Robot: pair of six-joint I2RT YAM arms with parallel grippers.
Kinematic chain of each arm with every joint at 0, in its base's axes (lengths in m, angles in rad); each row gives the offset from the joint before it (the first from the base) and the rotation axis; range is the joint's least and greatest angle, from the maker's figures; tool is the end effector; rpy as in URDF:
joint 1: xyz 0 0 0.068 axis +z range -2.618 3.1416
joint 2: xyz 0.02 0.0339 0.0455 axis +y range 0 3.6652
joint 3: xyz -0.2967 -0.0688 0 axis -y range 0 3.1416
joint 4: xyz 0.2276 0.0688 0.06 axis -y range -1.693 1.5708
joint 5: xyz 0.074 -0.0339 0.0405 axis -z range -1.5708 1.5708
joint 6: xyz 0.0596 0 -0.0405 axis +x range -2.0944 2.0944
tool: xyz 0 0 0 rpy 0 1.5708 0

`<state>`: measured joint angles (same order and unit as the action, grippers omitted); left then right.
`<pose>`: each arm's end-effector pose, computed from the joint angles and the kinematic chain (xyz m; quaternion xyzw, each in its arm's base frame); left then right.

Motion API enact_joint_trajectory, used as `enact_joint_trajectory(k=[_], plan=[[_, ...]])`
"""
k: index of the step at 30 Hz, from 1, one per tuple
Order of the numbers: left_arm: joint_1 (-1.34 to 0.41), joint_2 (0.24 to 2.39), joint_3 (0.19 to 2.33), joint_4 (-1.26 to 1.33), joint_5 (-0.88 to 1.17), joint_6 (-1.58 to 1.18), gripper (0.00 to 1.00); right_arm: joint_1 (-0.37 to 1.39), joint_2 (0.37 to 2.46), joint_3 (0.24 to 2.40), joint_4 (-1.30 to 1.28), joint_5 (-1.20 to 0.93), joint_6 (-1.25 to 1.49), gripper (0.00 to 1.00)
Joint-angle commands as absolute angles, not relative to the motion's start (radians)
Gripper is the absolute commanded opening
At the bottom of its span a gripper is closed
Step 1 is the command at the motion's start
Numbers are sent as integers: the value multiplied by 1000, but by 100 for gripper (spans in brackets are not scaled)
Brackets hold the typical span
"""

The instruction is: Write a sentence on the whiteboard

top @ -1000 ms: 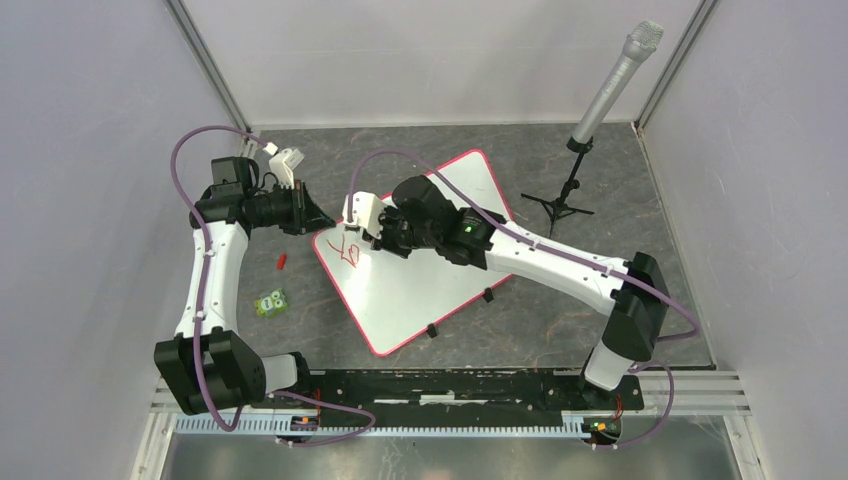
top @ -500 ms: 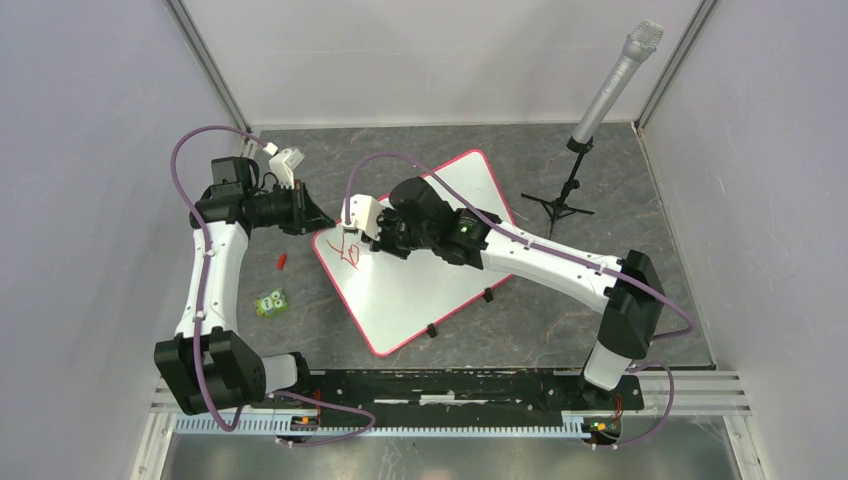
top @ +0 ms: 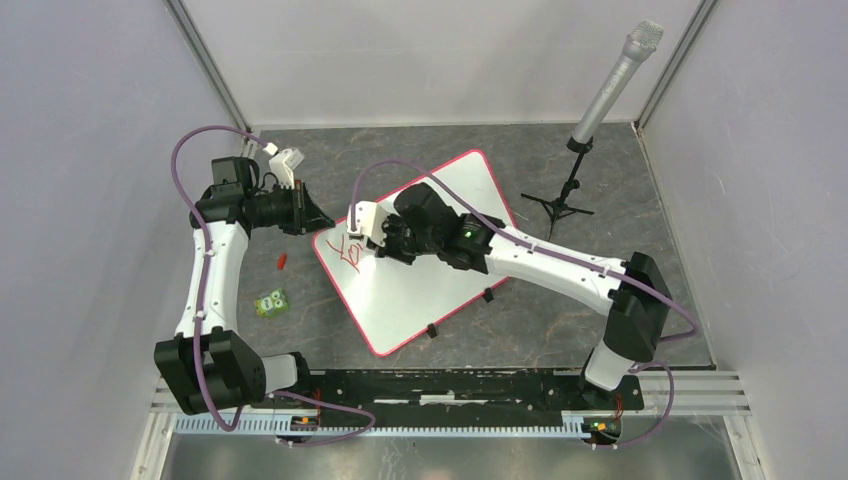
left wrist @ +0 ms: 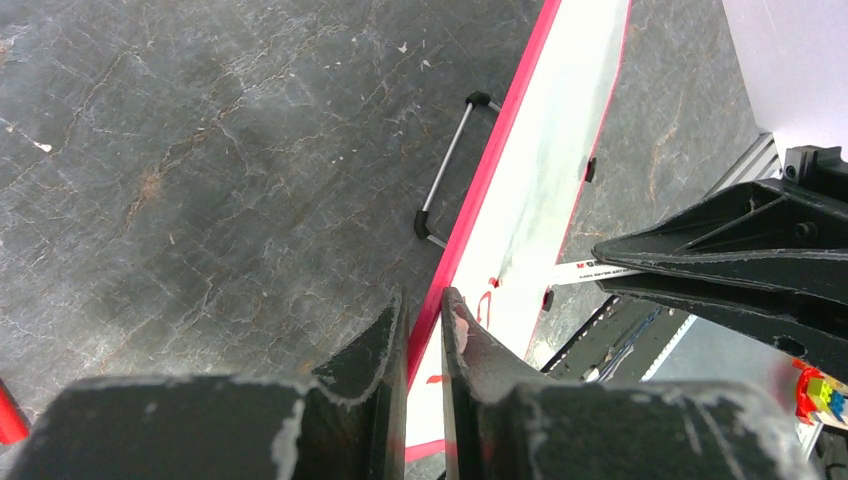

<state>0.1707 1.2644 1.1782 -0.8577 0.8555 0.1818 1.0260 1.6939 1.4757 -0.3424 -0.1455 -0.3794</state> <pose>0.2331 -0.0055 0.3450 0.1327 0.8648 -0.3393 0.3454 0.2021 0.3502 0.3466 -0.5909 0.6433 0.2136 0.4374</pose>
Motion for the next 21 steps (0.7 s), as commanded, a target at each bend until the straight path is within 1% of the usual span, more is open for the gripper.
enact_joint_trajectory(k=[1,7,21], plan=[[156,1259,1174,-856,862,202,2,1021,1661,1423,-347,-148,-376,0],[156,1260,1173,-856,864,204,3,1026,1641,1401,-348,-158,-377,0],[156,1257,1170,-857,863,206,2,991,1686,1513,-382,-102,-427,0]])
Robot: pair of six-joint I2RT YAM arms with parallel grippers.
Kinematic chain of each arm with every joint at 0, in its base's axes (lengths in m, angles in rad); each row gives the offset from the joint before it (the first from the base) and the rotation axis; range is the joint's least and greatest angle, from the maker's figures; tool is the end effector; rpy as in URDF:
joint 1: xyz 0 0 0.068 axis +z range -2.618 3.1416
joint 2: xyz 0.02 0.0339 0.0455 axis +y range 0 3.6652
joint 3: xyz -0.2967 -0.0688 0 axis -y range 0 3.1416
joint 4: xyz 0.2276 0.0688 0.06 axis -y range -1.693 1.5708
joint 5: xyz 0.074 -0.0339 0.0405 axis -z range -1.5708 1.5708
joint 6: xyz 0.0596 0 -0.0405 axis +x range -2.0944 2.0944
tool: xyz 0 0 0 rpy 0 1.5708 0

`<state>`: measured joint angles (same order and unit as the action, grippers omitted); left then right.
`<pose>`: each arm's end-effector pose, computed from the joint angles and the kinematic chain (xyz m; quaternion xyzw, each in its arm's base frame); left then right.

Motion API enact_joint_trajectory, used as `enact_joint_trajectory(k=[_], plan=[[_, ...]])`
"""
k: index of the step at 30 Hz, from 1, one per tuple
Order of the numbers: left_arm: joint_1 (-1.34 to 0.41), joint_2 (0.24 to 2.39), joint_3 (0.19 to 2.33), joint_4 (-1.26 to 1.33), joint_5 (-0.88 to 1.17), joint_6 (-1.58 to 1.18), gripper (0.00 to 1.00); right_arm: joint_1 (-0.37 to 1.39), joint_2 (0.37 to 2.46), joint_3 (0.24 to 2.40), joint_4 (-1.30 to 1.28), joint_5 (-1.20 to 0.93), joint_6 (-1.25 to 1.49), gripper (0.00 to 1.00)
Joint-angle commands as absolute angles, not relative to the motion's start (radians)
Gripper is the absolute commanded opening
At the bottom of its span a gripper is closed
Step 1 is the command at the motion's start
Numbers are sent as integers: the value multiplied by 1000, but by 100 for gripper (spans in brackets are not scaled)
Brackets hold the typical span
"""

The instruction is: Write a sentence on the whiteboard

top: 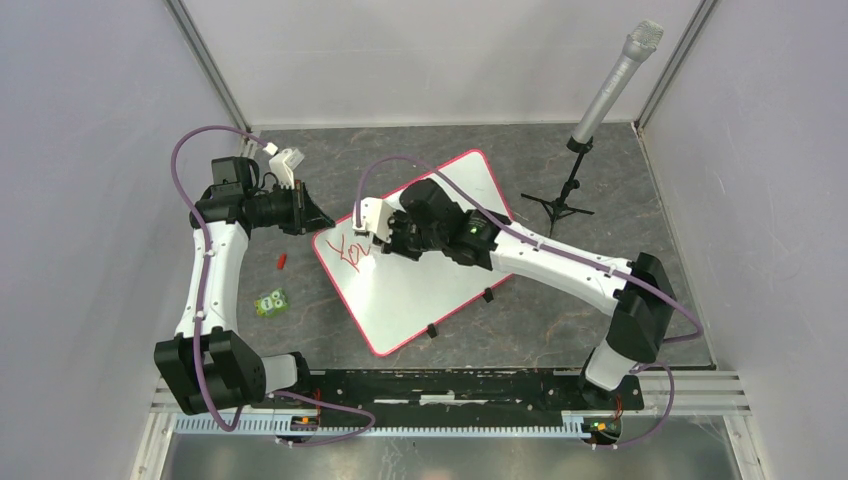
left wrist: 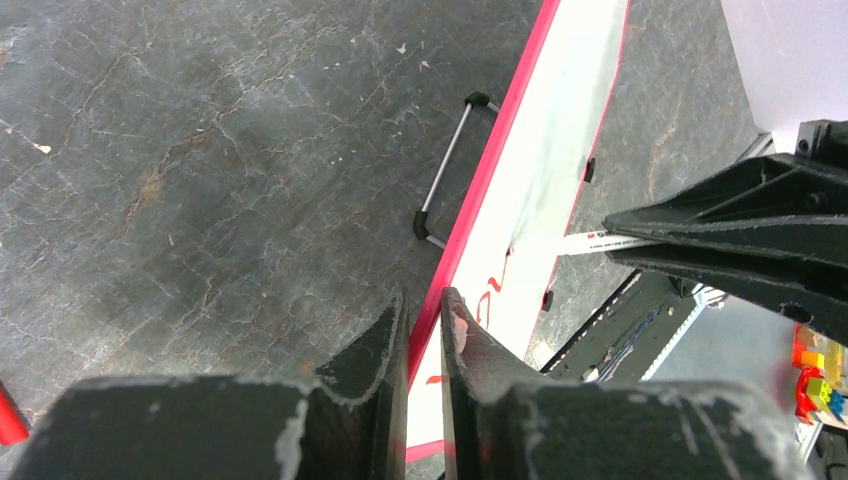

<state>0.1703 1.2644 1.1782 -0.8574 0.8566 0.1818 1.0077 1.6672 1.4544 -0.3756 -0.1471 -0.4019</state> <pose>0.2331 -0.0056 0.3450 0.1331 0.8646 -0.3398 0.3455 0.2031 0.3381 0.3456 -0.5961 0.6474 0.2022 0.4297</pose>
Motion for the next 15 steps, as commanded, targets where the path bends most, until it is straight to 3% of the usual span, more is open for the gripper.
enact_joint_trajectory(k=[1,15], plan=[[156,1259,1170,-856,864,206,2,989,1688,1518,-381,-101,-428,0],[157,1263,1172,-856,861,209,2,982,1726,1567,-373,-119,-411,0]])
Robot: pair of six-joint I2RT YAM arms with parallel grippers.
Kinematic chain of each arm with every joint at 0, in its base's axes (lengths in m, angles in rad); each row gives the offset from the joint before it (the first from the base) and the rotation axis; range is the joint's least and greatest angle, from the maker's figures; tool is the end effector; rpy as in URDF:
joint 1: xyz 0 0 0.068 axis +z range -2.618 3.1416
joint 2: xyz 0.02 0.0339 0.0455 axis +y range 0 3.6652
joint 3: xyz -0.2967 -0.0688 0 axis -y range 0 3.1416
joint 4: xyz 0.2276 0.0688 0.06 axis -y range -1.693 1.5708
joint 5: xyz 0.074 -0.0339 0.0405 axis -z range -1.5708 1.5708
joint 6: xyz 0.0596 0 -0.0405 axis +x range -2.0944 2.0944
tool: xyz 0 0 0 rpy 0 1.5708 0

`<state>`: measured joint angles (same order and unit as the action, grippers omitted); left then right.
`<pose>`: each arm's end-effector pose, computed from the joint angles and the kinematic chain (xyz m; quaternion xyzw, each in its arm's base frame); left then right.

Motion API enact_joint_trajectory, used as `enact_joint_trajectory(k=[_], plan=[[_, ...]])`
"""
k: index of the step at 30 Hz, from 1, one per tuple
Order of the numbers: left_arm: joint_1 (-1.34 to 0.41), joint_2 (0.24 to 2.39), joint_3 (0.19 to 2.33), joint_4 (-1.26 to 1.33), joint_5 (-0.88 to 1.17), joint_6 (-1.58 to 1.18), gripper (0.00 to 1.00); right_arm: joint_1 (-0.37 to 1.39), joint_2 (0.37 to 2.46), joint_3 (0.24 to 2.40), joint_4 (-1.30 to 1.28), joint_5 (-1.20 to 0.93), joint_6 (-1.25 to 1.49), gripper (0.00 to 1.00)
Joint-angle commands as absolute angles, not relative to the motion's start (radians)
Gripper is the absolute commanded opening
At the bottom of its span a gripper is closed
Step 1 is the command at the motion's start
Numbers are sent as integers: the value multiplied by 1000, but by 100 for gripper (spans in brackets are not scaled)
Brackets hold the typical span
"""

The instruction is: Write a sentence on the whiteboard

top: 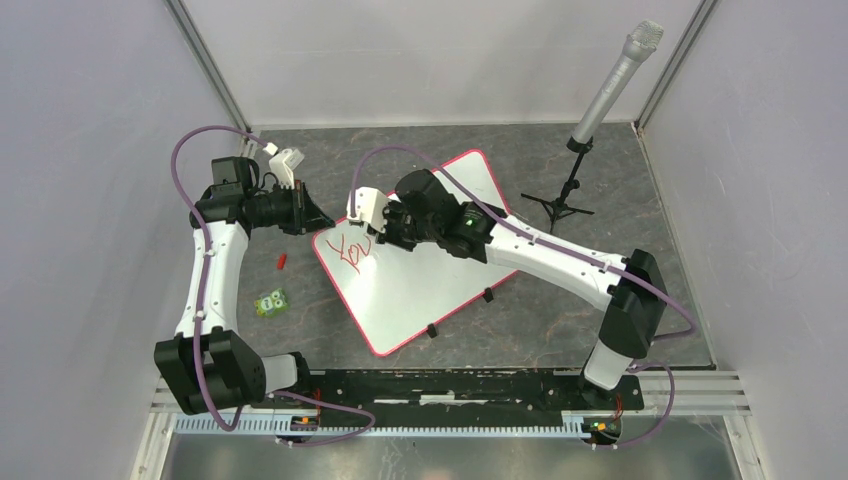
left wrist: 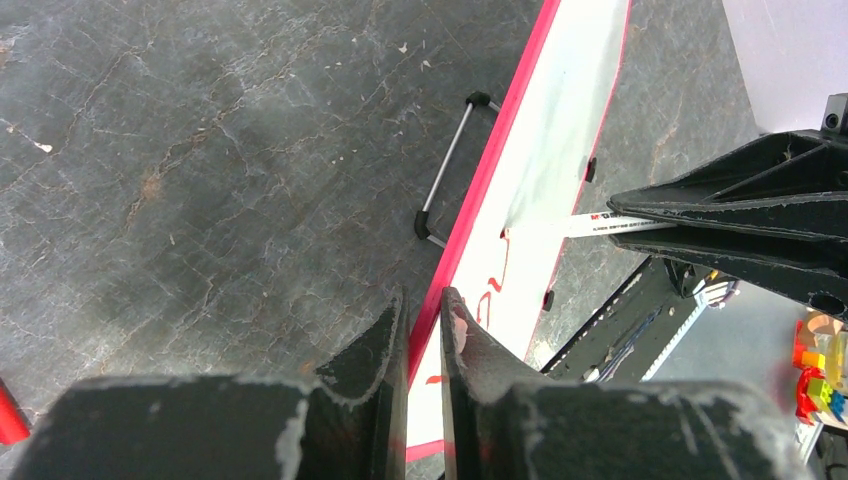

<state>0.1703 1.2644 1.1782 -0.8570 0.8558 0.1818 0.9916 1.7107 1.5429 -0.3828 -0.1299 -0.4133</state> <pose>0.2331 -0.0056 0.3450 0.1331 0.8647 -0.3394 0.3456 0.2175 0.3467 0.3588 -0.5868 0.6442 0.1932 0.4509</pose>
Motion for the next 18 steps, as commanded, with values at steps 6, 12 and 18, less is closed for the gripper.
enact_joint_trajectory(k=[6,12,18], plan=[[157,1258,1173,-856,862,208,2,983,1695,1497,-365,-121,-408,0],[156,1265,1172,-856,862,208,2,982,1660,1429,-358,-130,-399,0],[156,1256,1170,-856,861,207,3,982,1630,1381,-354,-134,-393,0]])
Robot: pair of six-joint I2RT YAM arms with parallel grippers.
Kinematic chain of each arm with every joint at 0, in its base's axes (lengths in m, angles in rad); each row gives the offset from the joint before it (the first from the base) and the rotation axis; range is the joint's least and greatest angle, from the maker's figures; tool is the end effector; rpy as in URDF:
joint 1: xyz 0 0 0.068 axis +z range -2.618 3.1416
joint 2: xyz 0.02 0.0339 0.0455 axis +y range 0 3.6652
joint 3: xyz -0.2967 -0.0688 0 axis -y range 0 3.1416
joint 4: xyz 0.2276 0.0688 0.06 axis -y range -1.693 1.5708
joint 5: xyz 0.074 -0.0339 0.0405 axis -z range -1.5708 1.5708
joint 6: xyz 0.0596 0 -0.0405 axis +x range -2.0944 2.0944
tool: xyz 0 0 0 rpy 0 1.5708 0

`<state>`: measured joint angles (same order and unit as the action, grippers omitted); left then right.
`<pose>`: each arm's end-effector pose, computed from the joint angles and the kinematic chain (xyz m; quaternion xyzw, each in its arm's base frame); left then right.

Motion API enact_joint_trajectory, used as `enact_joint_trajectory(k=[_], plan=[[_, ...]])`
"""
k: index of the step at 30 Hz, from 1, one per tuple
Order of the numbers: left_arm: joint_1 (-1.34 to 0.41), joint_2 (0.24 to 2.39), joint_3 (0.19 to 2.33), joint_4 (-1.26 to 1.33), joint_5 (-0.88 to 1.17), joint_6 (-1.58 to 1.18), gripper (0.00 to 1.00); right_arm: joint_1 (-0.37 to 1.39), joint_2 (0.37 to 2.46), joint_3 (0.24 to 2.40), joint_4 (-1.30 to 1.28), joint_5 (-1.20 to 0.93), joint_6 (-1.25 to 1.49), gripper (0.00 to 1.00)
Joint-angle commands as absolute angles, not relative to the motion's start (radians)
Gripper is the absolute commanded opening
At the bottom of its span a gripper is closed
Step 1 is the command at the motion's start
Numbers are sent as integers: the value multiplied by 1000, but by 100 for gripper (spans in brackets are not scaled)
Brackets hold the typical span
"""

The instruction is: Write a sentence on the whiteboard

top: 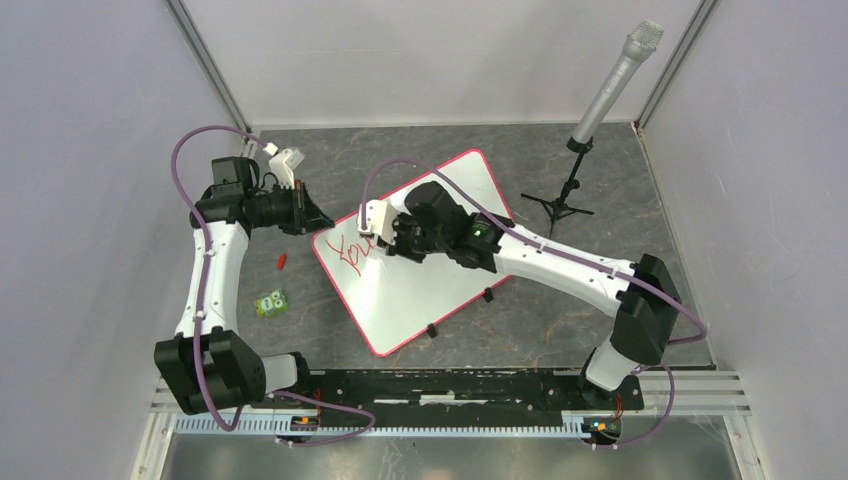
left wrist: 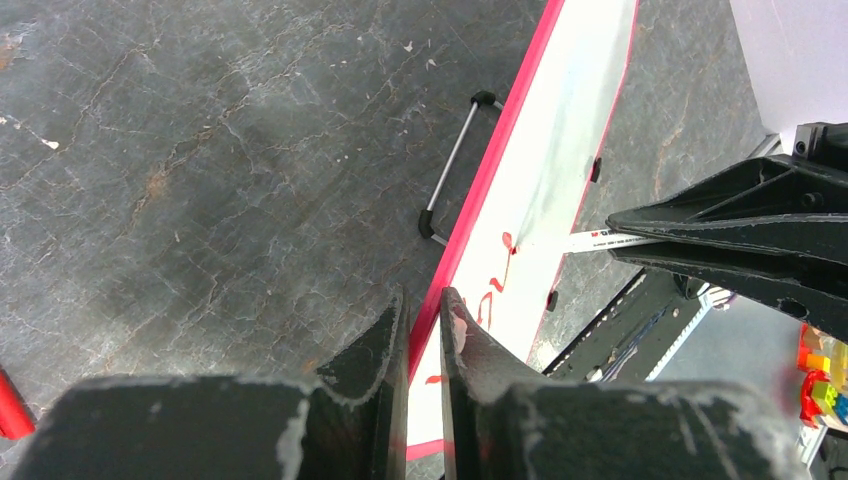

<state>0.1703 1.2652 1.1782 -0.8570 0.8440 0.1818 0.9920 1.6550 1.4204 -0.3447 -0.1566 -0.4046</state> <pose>0.2336 -0.0050 0.3444 0.1313 0.8671 -0.3344 0.3451 0.2064 0.3328 0.3419 -0.5923 0.6477 0.2031 0.4340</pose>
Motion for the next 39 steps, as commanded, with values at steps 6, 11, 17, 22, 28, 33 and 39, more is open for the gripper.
enact_joint_trajectory(k=[6,11,17,22,28,33,39], plan=[[156,1256,1169,-856,862,207,2,982,1597,1383,-382,-122,-404,0],[153,1248,1167,-857,865,214,2,983,1566,1429,-403,-130,-406,0],[137,1265,1172,-855,862,230,2,981,1537,1462,-411,-162,-402,0],[121,1296,1193,-876,859,257,3,964,1520,1446,-404,-190,-405,0],[94,1317,1214,-876,832,265,2,928,1521,1435,-384,-228,-399,0],[89,1314,1231,-880,822,253,6,885,1518,1426,-355,-267,-376,0],[90,1306,1280,-929,859,228,24,877,1509,1407,-322,-290,-352,0]])
